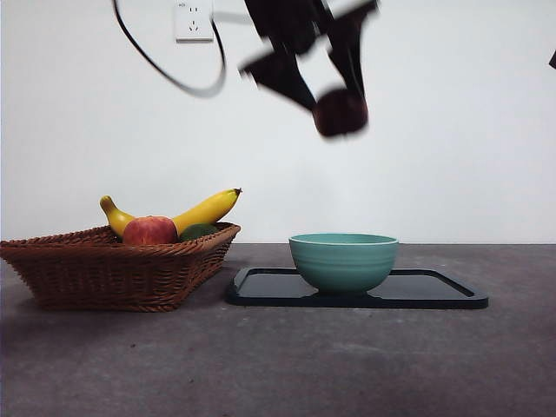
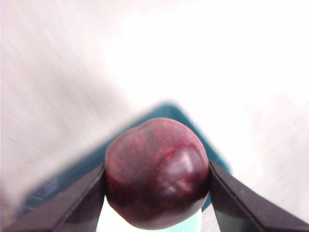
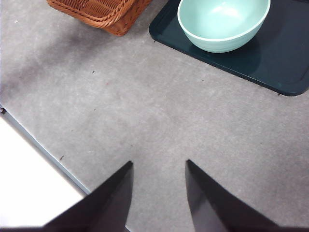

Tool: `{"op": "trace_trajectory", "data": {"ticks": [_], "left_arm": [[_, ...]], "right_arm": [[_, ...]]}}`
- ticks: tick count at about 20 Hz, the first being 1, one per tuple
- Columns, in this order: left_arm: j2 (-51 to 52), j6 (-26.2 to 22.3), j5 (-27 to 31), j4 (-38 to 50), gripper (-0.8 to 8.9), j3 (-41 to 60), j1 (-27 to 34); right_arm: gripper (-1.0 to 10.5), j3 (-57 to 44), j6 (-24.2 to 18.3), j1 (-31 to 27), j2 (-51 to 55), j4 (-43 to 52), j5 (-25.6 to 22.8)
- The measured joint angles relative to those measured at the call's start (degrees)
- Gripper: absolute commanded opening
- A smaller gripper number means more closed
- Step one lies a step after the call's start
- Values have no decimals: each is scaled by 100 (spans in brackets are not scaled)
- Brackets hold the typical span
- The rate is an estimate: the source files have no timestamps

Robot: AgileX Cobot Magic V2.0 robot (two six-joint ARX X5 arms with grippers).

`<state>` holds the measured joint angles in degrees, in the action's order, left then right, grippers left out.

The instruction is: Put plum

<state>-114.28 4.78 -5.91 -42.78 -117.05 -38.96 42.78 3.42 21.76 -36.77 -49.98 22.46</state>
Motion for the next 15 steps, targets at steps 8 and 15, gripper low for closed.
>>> {"op": "trace_trajectory", "data": {"ticks": [8, 15], "left_arm": [[1370, -118, 2, -1093, 271, 0, 804], [1867, -332, 2, -2092, 270, 2, 1311]], "right_arm": [[172, 0, 0, 0, 0, 2, 0], [172, 0, -7, 0, 0, 15, 0]]}}
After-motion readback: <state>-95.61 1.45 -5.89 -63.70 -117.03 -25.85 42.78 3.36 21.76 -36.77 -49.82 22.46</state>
